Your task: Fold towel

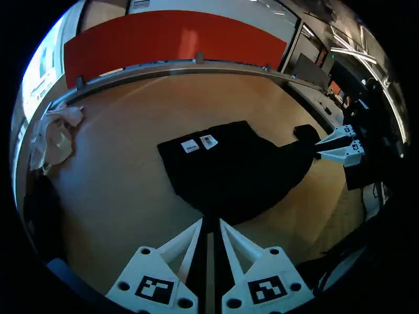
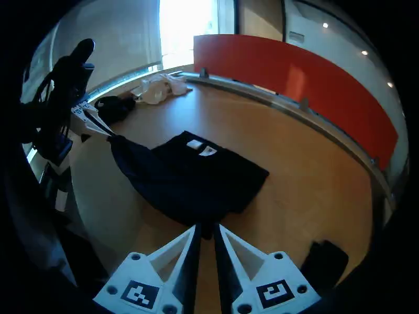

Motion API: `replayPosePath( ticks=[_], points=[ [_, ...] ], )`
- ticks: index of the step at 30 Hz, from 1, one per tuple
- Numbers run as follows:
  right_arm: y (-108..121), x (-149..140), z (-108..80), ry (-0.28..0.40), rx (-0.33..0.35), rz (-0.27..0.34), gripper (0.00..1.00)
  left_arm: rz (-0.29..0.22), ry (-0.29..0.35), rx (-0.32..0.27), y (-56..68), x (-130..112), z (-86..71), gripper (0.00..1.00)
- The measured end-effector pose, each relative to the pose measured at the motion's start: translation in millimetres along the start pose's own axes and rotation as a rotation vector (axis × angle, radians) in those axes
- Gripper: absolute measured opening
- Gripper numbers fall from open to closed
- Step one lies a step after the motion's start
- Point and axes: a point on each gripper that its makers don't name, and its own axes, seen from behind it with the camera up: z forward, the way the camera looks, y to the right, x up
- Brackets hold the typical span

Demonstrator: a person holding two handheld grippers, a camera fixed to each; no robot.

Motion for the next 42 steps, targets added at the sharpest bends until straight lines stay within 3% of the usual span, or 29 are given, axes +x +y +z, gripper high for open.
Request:
replayPosePath(
  ticks=[6,12,28,33,42],
  points=[
    [-6.2,-1.1,-8.8,-0.007,0.006,0.009,0.17,-0.002,-0.007,-0.011,5.4,-4.5,-7.0,0.07],
    [-4.0,-1.4,-2.8,-0.013,0.002,0.026,0.17,-0.018,0.002,-0.013,3.8,0.5,-1.0,0.07],
    [52.1,21.6,51.1,-0.04,-0.054,0.01,0.17,-0.052,0.063,0.019,-29.5,50.1,49.1,0.07],
    [66.0,22.6,70.7,-0.052,-0.057,0.042,0.17,-0.068,0.053,0.028,-41.6,54.6,69.0,0.07],
    [74.0,11.0,89.9,-0.084,-0.061,0.069,0.17,-0.067,0.027,0.022,-47.9,49.7,94.7,0.07]
  ],
)
